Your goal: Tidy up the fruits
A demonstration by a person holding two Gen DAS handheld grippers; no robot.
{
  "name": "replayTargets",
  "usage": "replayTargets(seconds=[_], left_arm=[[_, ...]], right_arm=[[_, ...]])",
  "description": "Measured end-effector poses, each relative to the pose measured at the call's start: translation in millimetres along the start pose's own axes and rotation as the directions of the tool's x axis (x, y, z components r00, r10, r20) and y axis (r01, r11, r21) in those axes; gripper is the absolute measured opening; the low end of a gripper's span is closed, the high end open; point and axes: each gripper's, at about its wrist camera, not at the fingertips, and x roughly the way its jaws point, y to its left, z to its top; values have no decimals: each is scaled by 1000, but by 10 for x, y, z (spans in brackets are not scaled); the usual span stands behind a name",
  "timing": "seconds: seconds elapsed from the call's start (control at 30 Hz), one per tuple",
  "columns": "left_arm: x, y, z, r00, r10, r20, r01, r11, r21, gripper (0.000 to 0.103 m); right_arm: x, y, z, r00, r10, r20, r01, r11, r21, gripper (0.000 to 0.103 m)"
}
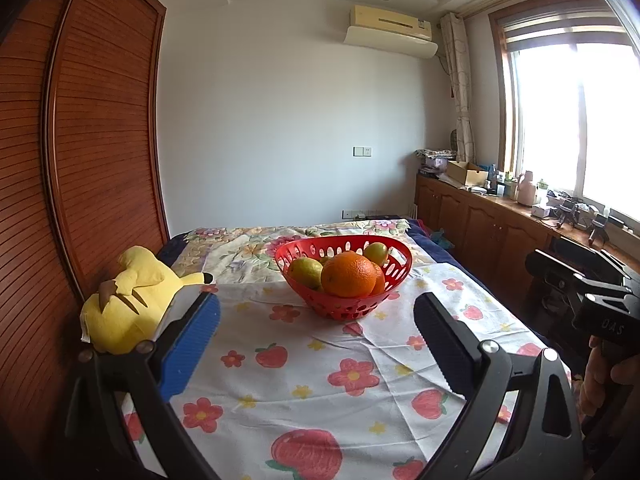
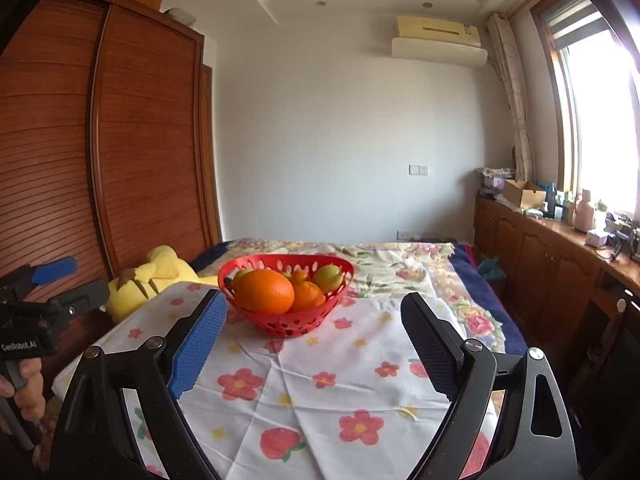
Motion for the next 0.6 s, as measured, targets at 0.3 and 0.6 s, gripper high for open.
replayTargets(seconds=[0.3,0.6], left_arm=[[9,-9,-23,1000,6,-5,-6,1000,7,98],[-7,-21,-32,1000,7,-3,-7,1000,11,98]], right_arm=[[-14,18,-12,1000,6,-1,-6,1000,1,91],[-14,22,-11,1000,4,-1,-4,1000,3,91]])
